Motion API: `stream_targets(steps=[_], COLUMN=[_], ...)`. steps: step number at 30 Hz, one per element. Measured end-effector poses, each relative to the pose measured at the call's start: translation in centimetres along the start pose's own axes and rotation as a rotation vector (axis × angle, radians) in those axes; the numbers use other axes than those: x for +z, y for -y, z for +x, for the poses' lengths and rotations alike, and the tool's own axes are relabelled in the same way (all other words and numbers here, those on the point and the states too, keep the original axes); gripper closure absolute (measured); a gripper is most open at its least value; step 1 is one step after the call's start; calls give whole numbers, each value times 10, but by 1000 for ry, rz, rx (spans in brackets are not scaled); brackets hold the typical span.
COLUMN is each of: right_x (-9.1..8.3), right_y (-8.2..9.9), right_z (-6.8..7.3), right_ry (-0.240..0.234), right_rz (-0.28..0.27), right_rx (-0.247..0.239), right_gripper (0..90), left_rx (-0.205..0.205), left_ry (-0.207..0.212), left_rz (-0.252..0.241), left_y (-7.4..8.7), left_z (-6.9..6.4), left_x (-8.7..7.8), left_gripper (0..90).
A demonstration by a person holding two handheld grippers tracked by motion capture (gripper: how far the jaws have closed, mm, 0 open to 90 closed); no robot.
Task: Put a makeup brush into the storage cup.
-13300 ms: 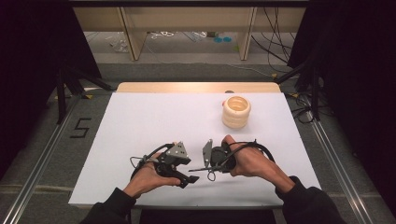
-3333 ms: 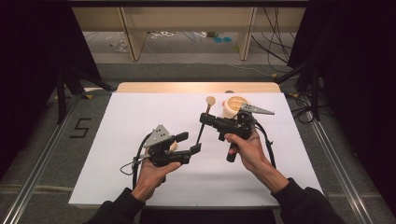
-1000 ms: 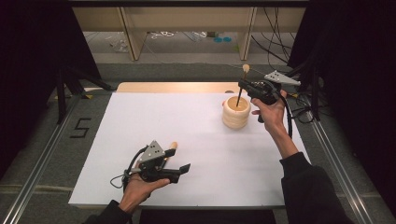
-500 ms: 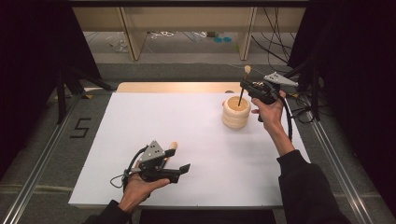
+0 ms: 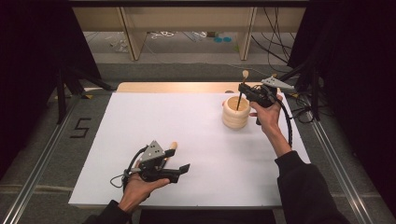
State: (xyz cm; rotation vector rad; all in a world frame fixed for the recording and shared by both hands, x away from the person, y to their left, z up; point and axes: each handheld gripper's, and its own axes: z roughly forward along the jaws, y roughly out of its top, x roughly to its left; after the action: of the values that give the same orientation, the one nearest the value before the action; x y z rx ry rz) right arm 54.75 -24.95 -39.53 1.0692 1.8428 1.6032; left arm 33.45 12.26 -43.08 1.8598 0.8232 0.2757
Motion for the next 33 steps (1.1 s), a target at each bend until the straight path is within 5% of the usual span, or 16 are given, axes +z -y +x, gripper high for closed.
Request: stream_targets(steps=[17,20,25,33], right_x=[6,6,-1,-21], right_y=[20,21,19,15], right_z=[0,1,7,17], right_ry=[-4,15,64,73], right_rz=[51,62,129,141], right_rx=[29,51,88,84], right_gripper=[826,707,361,270], left_rx=[-2,-3,-5,-14], left_ry=[0,5,-6,-11], left_rz=[6,3,4,2], left_y=[0,0,0,-1], left_z=[0,1,1,3], left_x=[0,0,-2,-3], left_gripper=[222,222,222,223])
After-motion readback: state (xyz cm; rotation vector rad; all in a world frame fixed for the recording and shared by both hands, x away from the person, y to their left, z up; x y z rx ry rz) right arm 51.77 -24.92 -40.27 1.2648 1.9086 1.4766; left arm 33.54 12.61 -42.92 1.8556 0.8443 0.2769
